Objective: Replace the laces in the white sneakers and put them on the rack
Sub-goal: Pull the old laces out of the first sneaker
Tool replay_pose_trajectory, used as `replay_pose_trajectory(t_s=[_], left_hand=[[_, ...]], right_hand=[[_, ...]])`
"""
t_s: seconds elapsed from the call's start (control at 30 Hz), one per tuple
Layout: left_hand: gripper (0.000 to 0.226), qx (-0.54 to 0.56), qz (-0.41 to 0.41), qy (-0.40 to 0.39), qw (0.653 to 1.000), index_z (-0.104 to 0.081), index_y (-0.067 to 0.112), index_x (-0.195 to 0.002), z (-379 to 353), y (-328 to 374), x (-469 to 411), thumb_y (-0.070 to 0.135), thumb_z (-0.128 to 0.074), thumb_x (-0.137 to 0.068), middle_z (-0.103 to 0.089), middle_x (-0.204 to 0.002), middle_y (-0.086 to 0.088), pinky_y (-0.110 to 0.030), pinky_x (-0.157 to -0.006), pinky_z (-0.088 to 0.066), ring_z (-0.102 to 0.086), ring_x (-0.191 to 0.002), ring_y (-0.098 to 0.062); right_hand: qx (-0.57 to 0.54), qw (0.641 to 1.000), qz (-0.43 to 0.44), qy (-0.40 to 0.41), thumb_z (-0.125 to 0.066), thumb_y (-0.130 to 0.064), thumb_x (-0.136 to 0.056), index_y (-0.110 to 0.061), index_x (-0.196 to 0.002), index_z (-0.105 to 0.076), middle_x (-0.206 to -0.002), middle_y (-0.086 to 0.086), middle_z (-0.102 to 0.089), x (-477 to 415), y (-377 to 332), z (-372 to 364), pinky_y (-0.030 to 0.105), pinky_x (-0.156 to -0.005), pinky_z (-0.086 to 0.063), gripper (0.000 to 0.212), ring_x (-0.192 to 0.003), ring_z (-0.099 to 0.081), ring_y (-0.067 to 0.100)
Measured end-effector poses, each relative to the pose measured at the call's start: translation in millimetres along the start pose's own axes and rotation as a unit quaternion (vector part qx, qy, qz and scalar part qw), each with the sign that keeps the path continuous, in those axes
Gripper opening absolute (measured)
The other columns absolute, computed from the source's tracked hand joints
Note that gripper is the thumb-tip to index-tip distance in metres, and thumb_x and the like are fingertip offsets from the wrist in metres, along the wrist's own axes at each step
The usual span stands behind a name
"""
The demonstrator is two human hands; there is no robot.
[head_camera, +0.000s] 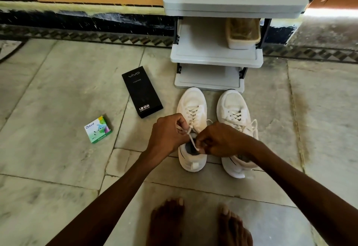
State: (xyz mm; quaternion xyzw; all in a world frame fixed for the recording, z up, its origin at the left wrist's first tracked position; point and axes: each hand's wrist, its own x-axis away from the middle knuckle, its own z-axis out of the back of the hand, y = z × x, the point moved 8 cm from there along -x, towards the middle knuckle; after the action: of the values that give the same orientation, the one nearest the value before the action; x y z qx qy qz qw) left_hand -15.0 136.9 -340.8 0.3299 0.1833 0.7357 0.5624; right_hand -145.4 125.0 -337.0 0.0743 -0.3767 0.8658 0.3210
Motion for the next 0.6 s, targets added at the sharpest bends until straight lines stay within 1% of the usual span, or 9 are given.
replay_pose_trajectory(t_s=[0.1, 0.2, 0.27, 0.33, 0.4, 0.43, 0.5, 0.53, 0.6], left_hand=[[0.024, 0.002, 0.026, -0.027, 0.999, -0.065, 0.027, -0.077, -2.8, -4.7, -1.5, 0.028, -0.087, -0.068, -0.069, -0.081, 0.014, -0.030, -0.075, -0.058, -0.067, -0.077, -0.006], [0.024, 0.008, 0.039, -0.043, 0.998, -0.067, 0.027, -0.081, -6.3, -2.7, -3.4, 0.026, -0.087, -0.067, -0.069, -0.083, 0.014, -0.028, -0.076, -0.057, -0.068, -0.077, -0.004], [0.024, 0.011, 0.049, -0.047, 0.998, -0.067, 0.028, -0.083, -8.2, -3.7, -3.2, 0.026, -0.086, -0.069, -0.068, -0.082, 0.015, -0.023, -0.073, -0.055, -0.067, -0.075, -0.002], [0.024, 0.035, 0.054, -0.049, 0.997, -0.066, 0.029, -0.085, -9.2, -6.8, -2.0, 0.024, -0.085, -0.071, -0.068, -0.085, 0.016, -0.016, -0.066, -0.052, -0.066, -0.071, 0.002], [0.028, 0.066, 0.051, -0.038, 0.996, -0.064, 0.029, -0.088, -10.0, -9.6, 0.7, 0.022, -0.085, -0.071, -0.064, -0.096, 0.016, -0.010, -0.061, -0.049, -0.065, -0.073, 0.002], [0.031, 0.075, 0.051, -0.025, 0.996, -0.062, 0.030, -0.090, -10.0, -12.9, 3.3, 0.023, -0.086, -0.071, -0.060, -0.102, 0.016, -0.008, -0.060, -0.048, -0.065, -0.076, 0.000], [0.035, 0.067, 0.043, 0.000, 0.997, -0.059, 0.031, -0.095, -11.1, -17.1, 10.4, 0.031, -0.085, -0.072, -0.049, -0.109, 0.015, -0.006, -0.062, -0.045, -0.060, -0.081, 0.000], [0.036, 0.058, 0.038, 0.009, 0.998, -0.059, 0.030, -0.099, -12.3, -17.7, 14.4, 0.034, -0.084, -0.073, -0.047, -0.112, 0.014, -0.007, -0.064, -0.045, -0.057, -0.081, -0.001], [0.039, 0.032, 0.039, 0.022, 0.998, -0.057, 0.029, -0.107, -12.1, -21.9, 21.4, 0.035, -0.081, -0.076, -0.047, -0.117, 0.009, -0.009, -0.066, -0.046, -0.057, -0.077, -0.002]], right_hand=[[-0.016, 0.995, 0.010, -0.098, -0.071, -0.023, -0.087, -0.025, -0.092, -0.075, -0.064, -0.023, -0.056, 10.4, 2.4, 2.8, 0.007, -0.061, -0.036, 0.007, -0.062, -0.053, -0.009], [0.000, 0.991, -0.008, -0.131, -0.072, -0.026, -0.085, -0.027, -0.092, -0.075, -0.065, -0.025, -0.056, 16.9, 10.9, 3.3, 0.008, -0.060, -0.033, 0.008, -0.062, -0.052, -0.013], [0.013, 0.990, -0.032, -0.135, -0.070, -0.025, -0.088, -0.032, -0.084, -0.072, -0.064, -0.025, -0.053, 17.0, 17.0, 2.3, 0.011, -0.062, -0.033, 0.008, -0.061, -0.052, -0.009], [0.004, 0.995, -0.038, -0.091, -0.065, -0.027, -0.092, -0.038, -0.070, -0.061, -0.063, -0.022, -0.054, 10.7, 17.3, 7.8, 0.018, -0.065, -0.039, 0.025, -0.061, -0.053, -0.004], [-0.017, 0.999, -0.040, -0.030, -0.062, -0.032, -0.094, -0.039, -0.069, -0.057, -0.061, -0.020, -0.054, 1.1, 14.9, 15.6, 0.021, -0.063, -0.042, 0.027, -0.061, -0.054, 0.000], [-0.018, 0.999, -0.041, -0.010, -0.062, -0.034, -0.094, -0.037, -0.070, -0.059, -0.060, -0.018, -0.053, -4.4, 11.7, 17.5, 0.021, -0.062, -0.040, 0.024, -0.060, -0.054, 0.002], [0.003, 0.998, -0.053, 0.016, -0.062, -0.040, -0.093, -0.027, -0.082, -0.071, -0.066, -0.015, -0.058, -13.7, 6.9, 17.0, 0.021, -0.061, -0.040, 0.019, -0.062, -0.056, 0.004], [0.028, 0.997, -0.065, 0.029, -0.061, -0.044, -0.092, -0.023, -0.091, -0.074, -0.073, -0.010, -0.064, -15.6, 5.3, 16.9, 0.021, -0.061, -0.041, 0.025, -0.066, -0.059, 0.007], [0.102, 0.989, -0.087, 0.068, -0.060, -0.052, -0.091, -0.025, -0.105, -0.074, -0.092, -0.001, -0.071, -17.1, -0.6, 20.4, 0.022, -0.062, -0.042, 0.034, -0.078, -0.065, 0.014]])
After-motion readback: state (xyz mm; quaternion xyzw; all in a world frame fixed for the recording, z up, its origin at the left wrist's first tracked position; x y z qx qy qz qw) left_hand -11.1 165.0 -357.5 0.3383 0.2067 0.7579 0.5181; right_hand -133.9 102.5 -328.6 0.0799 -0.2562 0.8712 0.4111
